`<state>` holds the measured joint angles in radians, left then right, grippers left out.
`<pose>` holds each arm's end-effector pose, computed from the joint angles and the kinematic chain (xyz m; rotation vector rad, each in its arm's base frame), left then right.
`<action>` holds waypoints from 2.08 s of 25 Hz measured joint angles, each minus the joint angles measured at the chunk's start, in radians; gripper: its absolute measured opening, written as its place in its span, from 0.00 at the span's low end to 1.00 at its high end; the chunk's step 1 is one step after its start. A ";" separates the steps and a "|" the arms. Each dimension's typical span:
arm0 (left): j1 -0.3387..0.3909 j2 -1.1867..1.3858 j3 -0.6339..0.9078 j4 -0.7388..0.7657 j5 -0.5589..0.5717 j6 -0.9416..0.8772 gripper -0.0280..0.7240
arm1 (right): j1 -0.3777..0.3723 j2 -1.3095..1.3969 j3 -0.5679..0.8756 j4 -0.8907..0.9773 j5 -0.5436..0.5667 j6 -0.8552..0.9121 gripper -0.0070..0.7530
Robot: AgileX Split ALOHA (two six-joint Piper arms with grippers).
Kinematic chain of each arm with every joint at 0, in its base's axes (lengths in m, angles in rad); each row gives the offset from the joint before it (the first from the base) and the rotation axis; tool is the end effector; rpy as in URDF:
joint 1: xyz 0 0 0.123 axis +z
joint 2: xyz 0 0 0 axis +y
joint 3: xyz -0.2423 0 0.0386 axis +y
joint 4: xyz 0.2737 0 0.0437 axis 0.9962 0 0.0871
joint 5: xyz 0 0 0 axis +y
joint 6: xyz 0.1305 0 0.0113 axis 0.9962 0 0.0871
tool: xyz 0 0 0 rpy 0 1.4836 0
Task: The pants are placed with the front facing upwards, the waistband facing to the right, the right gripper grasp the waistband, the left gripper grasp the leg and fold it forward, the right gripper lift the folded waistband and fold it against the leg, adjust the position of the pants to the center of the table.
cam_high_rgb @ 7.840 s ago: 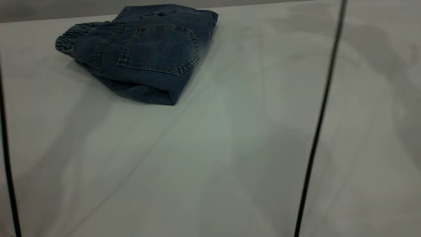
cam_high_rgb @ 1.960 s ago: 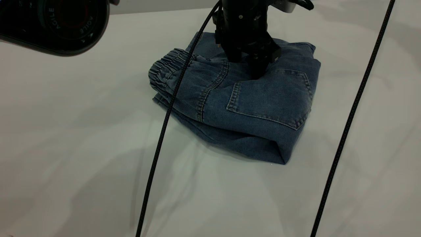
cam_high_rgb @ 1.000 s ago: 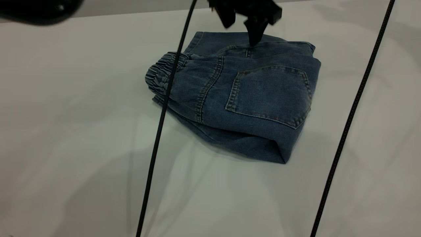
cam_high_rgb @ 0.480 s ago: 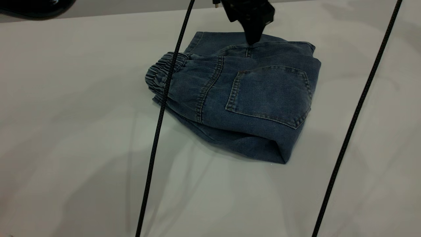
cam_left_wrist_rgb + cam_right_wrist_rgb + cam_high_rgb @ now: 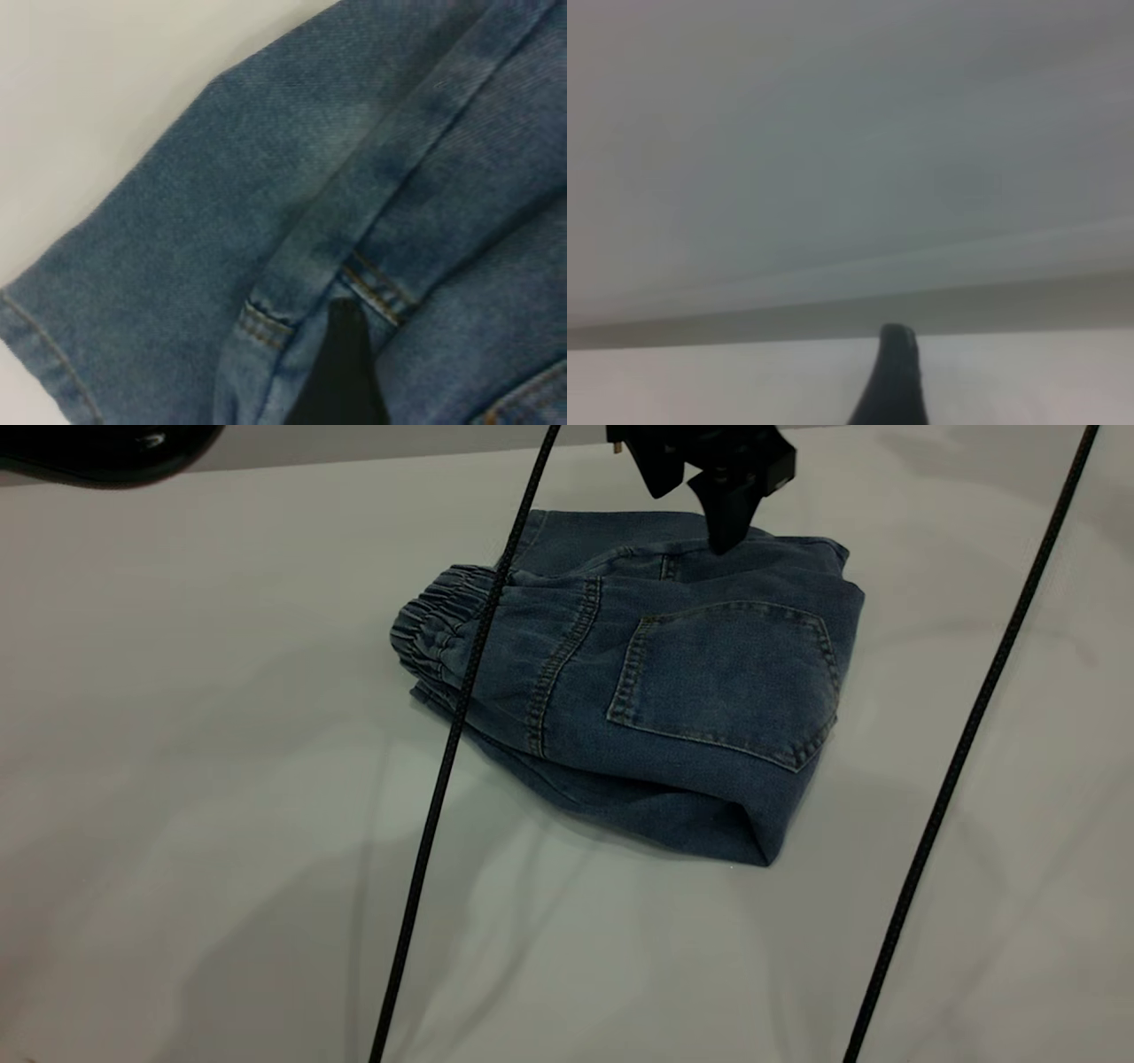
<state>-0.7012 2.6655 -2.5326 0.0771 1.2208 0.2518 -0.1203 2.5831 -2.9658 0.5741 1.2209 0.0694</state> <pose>0.4258 -0.3471 0.0822 1.3164 2.5031 0.0089 0.5543 0.0003 0.2895 0.1688 2.2305 0.6936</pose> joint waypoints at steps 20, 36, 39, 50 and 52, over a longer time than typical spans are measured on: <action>0.004 -0.076 0.459 0.032 -0.014 0.122 0.78 | 0.000 -0.001 0.000 0.018 0.000 0.000 0.74; 0.003 -0.071 0.455 -0.089 0.006 -0.384 0.78 | 0.000 -0.001 0.000 0.014 0.000 -0.003 0.74; 0.003 -0.071 0.455 -0.088 0.006 -0.490 0.78 | 0.000 -0.001 0.000 0.014 0.000 -0.003 0.74; 0.002 -0.098 0.438 -0.077 0.006 -0.513 0.78 | 0.000 -0.001 0.000 0.014 0.000 -0.003 0.74; 0.002 -0.128 0.419 -0.077 -0.005 -0.484 0.78 | 0.000 -0.001 0.000 0.014 0.000 -0.003 0.74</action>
<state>-0.6995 2.5375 -2.1139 0.0000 1.2163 -0.2320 -0.1203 2.5822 -2.9658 0.5880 1.2209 0.0665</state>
